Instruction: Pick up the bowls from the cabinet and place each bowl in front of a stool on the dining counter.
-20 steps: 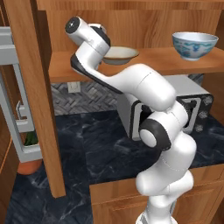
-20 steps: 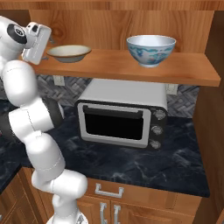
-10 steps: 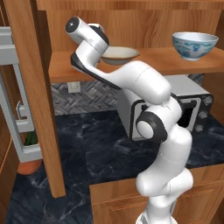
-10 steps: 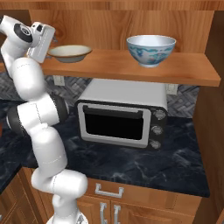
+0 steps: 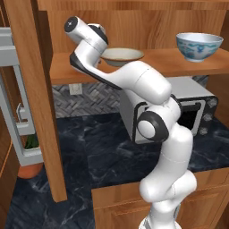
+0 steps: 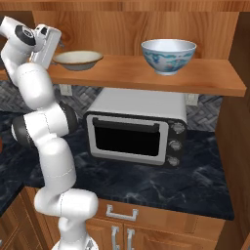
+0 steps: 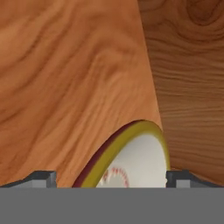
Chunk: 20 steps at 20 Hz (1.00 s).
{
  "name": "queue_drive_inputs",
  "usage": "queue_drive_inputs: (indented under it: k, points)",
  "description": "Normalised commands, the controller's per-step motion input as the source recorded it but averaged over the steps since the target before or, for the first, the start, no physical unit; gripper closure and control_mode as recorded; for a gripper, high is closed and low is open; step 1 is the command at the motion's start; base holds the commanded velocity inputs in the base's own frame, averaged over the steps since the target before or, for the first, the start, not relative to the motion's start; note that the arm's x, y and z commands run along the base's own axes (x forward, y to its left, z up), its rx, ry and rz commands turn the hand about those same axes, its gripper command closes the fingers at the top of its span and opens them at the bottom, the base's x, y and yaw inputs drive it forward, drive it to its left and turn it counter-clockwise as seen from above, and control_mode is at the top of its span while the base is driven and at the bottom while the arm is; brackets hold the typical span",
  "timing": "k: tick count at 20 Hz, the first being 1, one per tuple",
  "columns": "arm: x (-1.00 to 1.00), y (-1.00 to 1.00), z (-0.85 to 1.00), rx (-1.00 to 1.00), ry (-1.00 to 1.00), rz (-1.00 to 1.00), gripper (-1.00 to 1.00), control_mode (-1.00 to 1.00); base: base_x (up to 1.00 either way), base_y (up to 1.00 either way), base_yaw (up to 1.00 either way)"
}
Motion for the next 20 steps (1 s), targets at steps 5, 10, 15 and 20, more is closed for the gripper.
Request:
queue_drive_inputs:
  k: [5, 10, 15, 20]
  points:
    - [-0.01, 0.0, -0.05, 0.0, 0.0, -0.01, -1.0, -1.0, 0.0, 0.0, 0.0]
    - [-0.04, 0.0, -0.08, 0.0, 0.0, 0.0, -1.0, -1.0, 0.0, 0.0, 0.0]
    - [-0.05, -0.07, -0.11, 0.0, 0.0, -0.01, -1.0, -1.0, 0.0, 0.0, 0.0]
    - [-0.1, -0.03, -0.12, 0.0, 0.0, -0.03, -1.0, -1.0, 0.0, 0.0, 0.0]
